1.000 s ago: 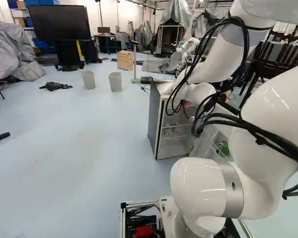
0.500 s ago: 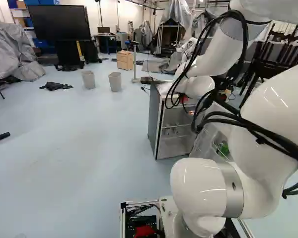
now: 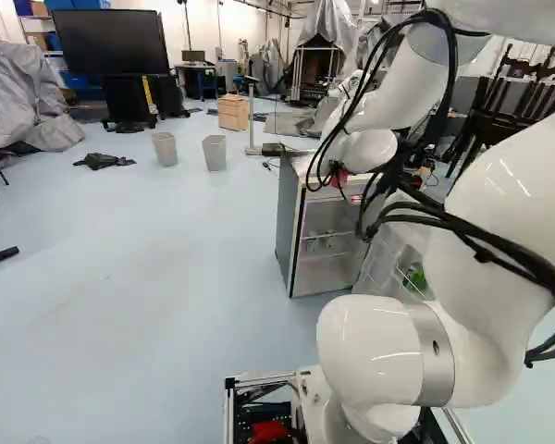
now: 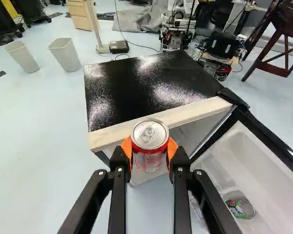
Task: Grab a drink from the fridge
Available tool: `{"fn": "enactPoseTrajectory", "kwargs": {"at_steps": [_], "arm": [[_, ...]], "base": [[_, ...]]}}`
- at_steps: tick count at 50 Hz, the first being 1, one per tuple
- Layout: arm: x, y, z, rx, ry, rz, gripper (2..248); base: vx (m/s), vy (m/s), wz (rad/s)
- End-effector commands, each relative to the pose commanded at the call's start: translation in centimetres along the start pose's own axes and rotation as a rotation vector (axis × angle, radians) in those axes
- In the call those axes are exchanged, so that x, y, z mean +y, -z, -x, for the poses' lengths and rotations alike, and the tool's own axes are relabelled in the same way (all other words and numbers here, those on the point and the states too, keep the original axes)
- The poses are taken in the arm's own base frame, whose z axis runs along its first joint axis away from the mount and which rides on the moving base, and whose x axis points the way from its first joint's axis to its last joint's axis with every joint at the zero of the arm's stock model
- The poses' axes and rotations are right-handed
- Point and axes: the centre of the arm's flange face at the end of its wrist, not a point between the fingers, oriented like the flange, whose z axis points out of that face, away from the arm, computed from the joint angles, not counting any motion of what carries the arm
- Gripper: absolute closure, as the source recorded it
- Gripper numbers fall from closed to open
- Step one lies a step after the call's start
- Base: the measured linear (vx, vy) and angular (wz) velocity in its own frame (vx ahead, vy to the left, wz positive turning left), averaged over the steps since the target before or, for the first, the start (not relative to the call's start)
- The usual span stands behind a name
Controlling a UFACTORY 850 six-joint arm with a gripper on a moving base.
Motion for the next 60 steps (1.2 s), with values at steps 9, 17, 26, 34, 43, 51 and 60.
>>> {"fn": "enactPoseTrajectory", "kwargs": {"at_steps": [9,17,26,34,43,51,60], "arm": [[-0.3,-1.0,-0.6,-0.02,0.003,-0.007,160],[-0.6,-1.9,-1.2,-0.024,0.005,-0.011,160],[-0.9,-3.0,-1.9,-0.023,0.007,-0.015,160],[-1.1,-3.9,-2.5,-0.022,0.009,-0.018,160],[-1.4,-5.0,-3.2,-0.02,0.011,-0.022,160],[-1.7,-5.9,-3.7,-0.017,0.013,-0.025,160],[-2.0,-7.0,-4.4,-0.014,0.015,-0.028,160]], "base": [[0.0,0.0,0.0],[0.0,0.0,0.0],[0.0,0.0,0.0],[0.0,0.0,0.0],[0.0,0.0,0.0],[0.0,0.0,0.0],[0.0,0.0,0.0]]}}
